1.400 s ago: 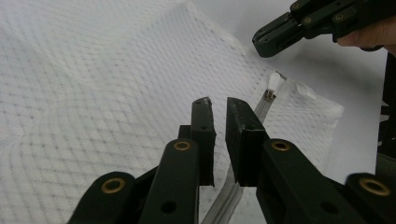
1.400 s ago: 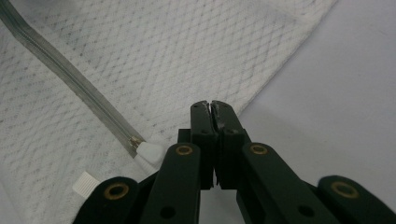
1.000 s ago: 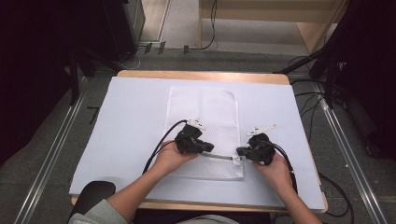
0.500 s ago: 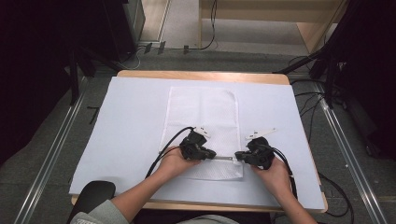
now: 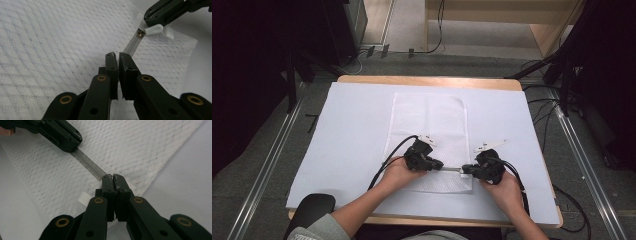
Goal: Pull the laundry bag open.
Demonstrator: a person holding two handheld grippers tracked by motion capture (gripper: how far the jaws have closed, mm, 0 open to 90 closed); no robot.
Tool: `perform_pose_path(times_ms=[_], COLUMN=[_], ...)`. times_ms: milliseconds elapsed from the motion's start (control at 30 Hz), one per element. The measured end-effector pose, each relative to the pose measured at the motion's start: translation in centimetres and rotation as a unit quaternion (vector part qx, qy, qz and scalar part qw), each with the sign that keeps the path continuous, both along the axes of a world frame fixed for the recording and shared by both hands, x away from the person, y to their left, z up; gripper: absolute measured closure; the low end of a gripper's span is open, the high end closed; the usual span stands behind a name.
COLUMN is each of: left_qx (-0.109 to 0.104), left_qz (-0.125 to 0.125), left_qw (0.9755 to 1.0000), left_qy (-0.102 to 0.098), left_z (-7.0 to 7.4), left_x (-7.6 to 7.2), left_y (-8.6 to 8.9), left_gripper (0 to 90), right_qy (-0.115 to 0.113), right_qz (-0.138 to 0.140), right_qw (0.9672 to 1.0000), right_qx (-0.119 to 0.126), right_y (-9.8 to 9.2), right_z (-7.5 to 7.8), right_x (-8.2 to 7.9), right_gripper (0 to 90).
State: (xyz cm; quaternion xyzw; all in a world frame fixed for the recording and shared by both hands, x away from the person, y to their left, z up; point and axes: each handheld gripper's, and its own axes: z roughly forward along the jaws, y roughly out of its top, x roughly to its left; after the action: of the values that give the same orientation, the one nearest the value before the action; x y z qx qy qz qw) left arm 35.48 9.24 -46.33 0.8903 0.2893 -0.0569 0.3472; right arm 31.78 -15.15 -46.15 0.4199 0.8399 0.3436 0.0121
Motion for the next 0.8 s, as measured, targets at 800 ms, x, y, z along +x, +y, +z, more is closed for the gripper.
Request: perform_pose_path(times_ms=[800], left_qx=[-0.017], left_qz=[-0.003], left_qw=[0.9998], left_qy=[0.003], left_z=[0.9], left_x=[0.1], left_y=[-0.8], left_gripper=[83.9], right_qy=[-0.023], right_qz=[0.004], right_qw=[0.9995], right_qx=[-0.021], right_y=[-0.4], right_z=[0.2], right_x=[0.1], right_gripper=[90.0])
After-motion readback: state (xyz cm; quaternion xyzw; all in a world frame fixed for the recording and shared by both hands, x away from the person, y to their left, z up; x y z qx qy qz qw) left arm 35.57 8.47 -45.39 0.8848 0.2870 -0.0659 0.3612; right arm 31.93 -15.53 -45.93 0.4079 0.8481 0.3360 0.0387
